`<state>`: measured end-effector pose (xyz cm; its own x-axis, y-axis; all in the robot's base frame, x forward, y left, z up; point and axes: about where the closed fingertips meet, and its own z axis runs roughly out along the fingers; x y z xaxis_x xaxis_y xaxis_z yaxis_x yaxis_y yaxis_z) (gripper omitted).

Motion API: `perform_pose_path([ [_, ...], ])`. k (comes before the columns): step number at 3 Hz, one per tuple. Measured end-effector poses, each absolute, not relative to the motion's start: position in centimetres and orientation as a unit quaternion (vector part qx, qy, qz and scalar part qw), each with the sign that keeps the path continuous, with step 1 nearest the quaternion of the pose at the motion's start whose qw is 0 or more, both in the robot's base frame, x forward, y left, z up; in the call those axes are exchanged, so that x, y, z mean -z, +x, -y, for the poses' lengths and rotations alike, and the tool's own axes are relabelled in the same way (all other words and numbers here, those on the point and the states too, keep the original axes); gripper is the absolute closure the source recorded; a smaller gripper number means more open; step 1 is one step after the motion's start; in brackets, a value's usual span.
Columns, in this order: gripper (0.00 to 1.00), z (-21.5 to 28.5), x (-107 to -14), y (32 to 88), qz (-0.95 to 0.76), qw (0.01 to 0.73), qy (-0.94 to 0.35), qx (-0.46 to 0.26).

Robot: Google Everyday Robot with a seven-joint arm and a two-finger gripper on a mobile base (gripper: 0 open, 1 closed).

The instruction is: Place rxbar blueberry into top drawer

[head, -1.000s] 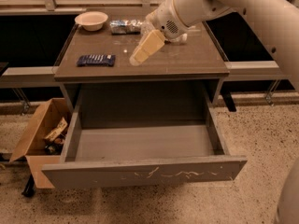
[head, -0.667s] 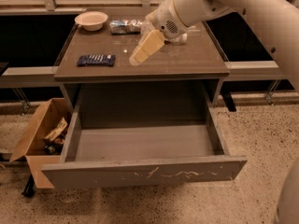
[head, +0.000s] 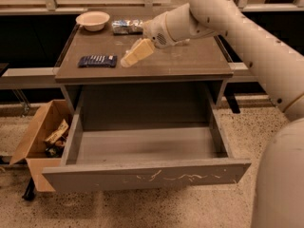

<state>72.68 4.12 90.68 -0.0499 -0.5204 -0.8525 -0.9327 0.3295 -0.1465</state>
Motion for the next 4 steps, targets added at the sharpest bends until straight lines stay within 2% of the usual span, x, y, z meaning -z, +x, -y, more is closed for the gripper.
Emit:
perform_pose_path([
  [2, 0.0, -8.3, -85.4, 78.4, -0.69, 0.452, -0.486, -0.29],
  [4, 0.0, -13.2, -83.9, 79.0, -0.674, 0.448, -0.481, -0.337],
])
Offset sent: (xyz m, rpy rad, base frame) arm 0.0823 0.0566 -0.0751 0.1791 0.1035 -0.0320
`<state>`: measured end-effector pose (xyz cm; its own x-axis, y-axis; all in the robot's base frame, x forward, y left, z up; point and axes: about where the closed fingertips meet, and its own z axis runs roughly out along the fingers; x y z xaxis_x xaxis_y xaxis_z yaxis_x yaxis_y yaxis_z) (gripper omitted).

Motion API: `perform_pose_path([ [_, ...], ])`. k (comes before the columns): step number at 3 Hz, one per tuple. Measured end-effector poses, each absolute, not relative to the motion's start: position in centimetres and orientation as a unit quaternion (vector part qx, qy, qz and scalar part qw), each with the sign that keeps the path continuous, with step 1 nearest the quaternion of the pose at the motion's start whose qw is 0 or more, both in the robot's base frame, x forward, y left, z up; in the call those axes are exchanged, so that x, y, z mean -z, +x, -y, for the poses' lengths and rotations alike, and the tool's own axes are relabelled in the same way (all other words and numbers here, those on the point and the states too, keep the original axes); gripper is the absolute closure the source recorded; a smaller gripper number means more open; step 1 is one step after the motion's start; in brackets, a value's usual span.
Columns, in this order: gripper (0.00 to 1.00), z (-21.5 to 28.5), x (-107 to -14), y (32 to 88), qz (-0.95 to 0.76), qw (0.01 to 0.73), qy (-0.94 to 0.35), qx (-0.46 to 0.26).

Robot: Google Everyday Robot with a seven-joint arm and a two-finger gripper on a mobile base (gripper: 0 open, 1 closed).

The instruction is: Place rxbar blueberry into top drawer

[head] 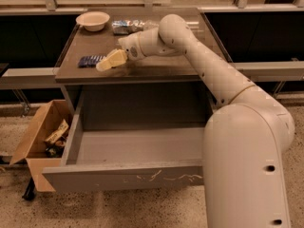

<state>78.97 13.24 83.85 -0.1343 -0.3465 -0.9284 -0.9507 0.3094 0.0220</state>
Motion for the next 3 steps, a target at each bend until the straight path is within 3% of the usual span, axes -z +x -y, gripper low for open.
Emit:
perform_pose_path([
  [2, 0.02, -16.8, -82.6, 78.8, -0.66, 0.432, -0.494, -0.365],
  [3, 0.25, -17.0, -82.0, 78.8, -0.661, 0.428, -0.494, -0.369],
])
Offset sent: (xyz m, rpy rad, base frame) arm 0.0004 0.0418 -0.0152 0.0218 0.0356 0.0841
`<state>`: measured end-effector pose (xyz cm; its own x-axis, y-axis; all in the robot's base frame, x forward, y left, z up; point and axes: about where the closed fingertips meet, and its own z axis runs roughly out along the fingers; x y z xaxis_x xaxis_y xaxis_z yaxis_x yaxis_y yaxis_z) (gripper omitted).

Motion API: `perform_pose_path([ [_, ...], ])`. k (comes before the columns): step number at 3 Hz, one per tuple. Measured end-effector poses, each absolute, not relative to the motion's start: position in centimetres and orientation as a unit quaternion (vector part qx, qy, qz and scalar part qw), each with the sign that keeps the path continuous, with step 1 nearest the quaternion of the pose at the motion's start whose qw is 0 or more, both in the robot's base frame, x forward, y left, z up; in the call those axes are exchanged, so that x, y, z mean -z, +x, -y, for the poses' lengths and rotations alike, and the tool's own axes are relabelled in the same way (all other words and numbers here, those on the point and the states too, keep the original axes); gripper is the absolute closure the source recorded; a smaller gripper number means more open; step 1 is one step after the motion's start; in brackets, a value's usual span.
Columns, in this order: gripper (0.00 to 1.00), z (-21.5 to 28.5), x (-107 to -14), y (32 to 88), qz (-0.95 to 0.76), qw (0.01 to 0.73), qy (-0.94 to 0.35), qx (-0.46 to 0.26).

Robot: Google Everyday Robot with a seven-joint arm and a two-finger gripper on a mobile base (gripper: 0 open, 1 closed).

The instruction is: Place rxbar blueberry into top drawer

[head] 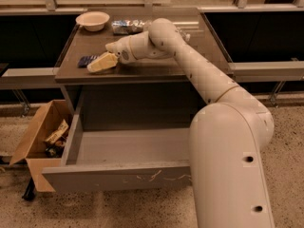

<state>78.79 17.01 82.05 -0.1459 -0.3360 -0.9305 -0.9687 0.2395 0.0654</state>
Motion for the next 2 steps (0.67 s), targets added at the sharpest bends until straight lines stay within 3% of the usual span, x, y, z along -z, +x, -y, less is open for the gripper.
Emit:
perform_pose_path([
  [2, 0.71, -17.01, -81.95, 78.78, -0.66, 0.428, -0.494, -0.37],
])
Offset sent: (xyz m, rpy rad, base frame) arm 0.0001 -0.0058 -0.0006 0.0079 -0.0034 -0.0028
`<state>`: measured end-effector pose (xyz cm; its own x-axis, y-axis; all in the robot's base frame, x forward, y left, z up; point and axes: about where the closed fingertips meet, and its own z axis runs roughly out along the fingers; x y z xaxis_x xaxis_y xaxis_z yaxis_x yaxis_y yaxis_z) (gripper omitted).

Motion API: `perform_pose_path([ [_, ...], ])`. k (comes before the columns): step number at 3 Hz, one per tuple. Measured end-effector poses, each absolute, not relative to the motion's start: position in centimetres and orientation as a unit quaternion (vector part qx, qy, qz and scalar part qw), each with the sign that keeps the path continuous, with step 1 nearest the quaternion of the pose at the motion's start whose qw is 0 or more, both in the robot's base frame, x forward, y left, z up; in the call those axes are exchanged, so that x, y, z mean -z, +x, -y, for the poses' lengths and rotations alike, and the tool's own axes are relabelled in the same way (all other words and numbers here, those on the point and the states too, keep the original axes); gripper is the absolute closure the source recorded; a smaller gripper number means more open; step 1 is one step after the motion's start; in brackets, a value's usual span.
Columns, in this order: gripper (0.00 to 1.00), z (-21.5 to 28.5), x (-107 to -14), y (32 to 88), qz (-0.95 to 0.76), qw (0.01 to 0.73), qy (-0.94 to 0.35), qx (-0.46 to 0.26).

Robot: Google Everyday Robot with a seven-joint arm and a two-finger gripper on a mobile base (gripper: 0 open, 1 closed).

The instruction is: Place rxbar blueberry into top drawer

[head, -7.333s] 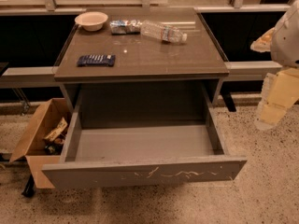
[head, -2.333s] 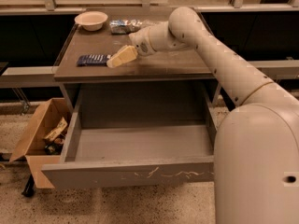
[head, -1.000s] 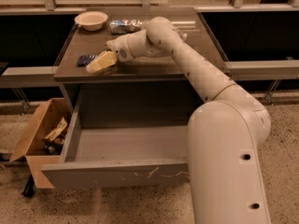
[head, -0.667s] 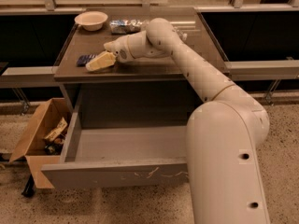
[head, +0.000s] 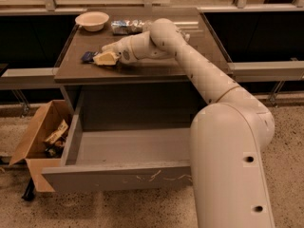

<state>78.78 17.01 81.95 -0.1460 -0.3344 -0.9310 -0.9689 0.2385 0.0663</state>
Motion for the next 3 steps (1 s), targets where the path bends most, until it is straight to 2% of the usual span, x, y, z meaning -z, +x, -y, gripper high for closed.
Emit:
perform_pose_path([
  [1, 0.94, -17.0, -82.1, 78.9, -0.659, 0.429, -0.494, -0.371],
  [2, 1.0, -16.4, -83.5, 78.3, -0.651, 0.444, -0.494, -0.367],
  [3, 1.0, -13.9, -86.7, 76.9, -0.647, 0.476, -0.486, -0.344],
])
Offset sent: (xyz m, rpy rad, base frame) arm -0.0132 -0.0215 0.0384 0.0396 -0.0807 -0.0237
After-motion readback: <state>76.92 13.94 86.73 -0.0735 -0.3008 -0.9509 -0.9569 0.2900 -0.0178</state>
